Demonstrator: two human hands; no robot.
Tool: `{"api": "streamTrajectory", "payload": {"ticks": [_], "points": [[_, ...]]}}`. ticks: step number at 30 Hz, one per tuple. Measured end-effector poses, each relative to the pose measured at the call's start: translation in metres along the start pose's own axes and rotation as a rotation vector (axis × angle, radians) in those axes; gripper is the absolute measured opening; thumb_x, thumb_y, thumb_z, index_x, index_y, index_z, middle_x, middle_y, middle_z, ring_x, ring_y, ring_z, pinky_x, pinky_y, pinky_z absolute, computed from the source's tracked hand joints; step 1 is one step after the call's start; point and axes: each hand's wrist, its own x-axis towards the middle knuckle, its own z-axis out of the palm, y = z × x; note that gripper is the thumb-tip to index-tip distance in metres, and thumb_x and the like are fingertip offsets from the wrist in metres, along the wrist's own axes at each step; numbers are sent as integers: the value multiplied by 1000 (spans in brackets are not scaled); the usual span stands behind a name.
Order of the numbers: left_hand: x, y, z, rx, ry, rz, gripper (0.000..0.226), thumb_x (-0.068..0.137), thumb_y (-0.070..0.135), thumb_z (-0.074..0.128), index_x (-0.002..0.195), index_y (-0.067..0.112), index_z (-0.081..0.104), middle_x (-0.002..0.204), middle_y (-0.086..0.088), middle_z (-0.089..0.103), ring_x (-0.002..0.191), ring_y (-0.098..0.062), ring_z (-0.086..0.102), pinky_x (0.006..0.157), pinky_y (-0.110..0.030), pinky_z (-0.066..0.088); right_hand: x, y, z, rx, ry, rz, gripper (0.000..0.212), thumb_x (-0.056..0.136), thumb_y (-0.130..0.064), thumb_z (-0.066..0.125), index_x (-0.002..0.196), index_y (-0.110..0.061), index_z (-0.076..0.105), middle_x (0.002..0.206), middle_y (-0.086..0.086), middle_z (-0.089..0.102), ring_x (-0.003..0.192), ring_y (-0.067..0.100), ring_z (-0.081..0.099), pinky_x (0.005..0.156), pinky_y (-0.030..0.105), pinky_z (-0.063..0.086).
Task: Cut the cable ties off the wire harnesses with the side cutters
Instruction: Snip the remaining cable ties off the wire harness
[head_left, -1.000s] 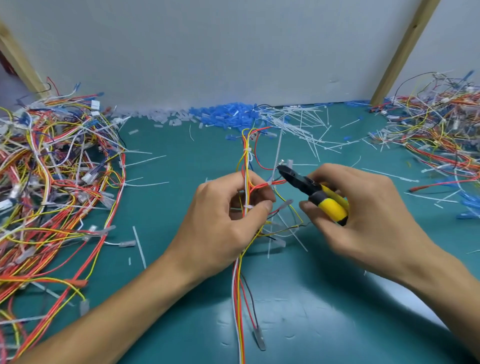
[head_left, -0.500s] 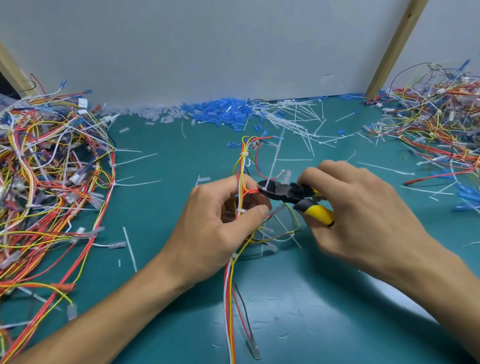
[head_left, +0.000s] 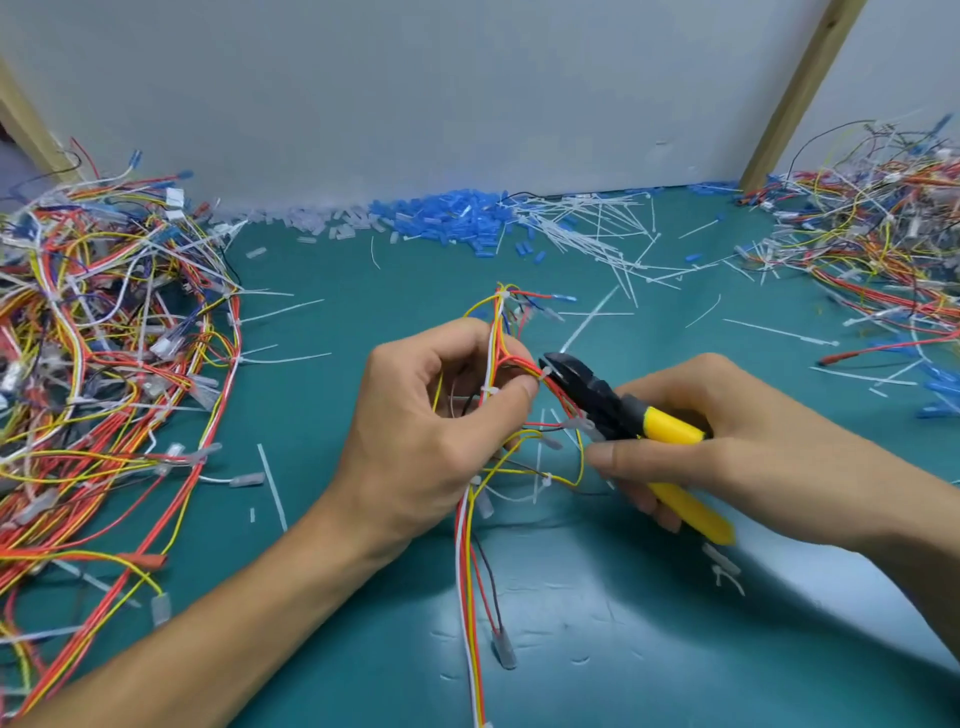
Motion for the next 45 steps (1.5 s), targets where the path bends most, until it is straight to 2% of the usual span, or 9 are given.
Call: {"api": "streamTrajectory", "payload": {"ticks": [5,8,10,14,22,30,35,41,45], "points": [[1,1,-3,-91,-61,-50,7,84,13,72,87,7,72,71,-15,63,63,-24,54,56,-55,49,-2,-5,-4,102,-76,22,32,89,-35,72,68,-12,64,64,17,63,51,28,60,54,40,48],[0,2,-2,-105,-69,-62,3,84,13,71,85,10,72,69,-5,63,62,-22,55,55,-53,50,-2,-2,-4,68,-50,9,32,90,-35,71,67,-15,64,64,14,64,51,28,61,54,43,49],[1,1,-2,-80,-63,-58,2,84,14,72,83,11,72,66,-10,62,60,-24,54,53,-57,49,-1,3,0,-112,46,-61,34,92,-40,69,71,-15,62,62,8,61,51,27,59,53,39,49],[2,-1,-3,-19,-41,-36,5,85,17,73,81,13,72,65,-22,61,51,-38,55,48,-55,46,0,8,3,-548,267,-180,34,90,-53,60,79,-21,59,59,5,46,57,26,34,49,37,37],[1,-10,-2,137,-34,9,12,87,25,73,79,16,70,64,-17,59,56,-40,52,53,-50,48,-3,6,1,-714,310,-171,31,90,-53,58,78,-24,56,55,6,44,57,30,40,49,41,42],[1,-7,-2,61,-15,-15,10,86,22,74,80,15,72,62,-15,62,52,-40,55,47,-53,48,-1,5,14,-732,324,-202,28,93,-50,54,80,-28,42,55,-1,41,58,26,43,49,40,41],[0,-5,-3,44,-26,10,13,85,27,74,81,15,73,62,-8,64,53,-40,54,48,-53,47,2,13,9,-657,351,-231,26,96,-39,62,81,-27,44,58,3,42,60,34,39,48,45,44],[2,-8,-3,54,-25,-4,9,86,21,74,80,15,72,64,-19,61,55,-47,52,49,-58,47,5,15,11,-657,313,-256,31,96,-45,61,82,-29,40,74,-11,49,65,18,47,53,43,43],[2,-8,-2,25,-43,-13,10,86,20,74,80,12,72,62,-14,62,53,-40,53,48,-52,46,5,19,4,-656,339,-241,33,96,-32,70,75,-31,44,58,2,41,56,27,38,46,43,40]]}}
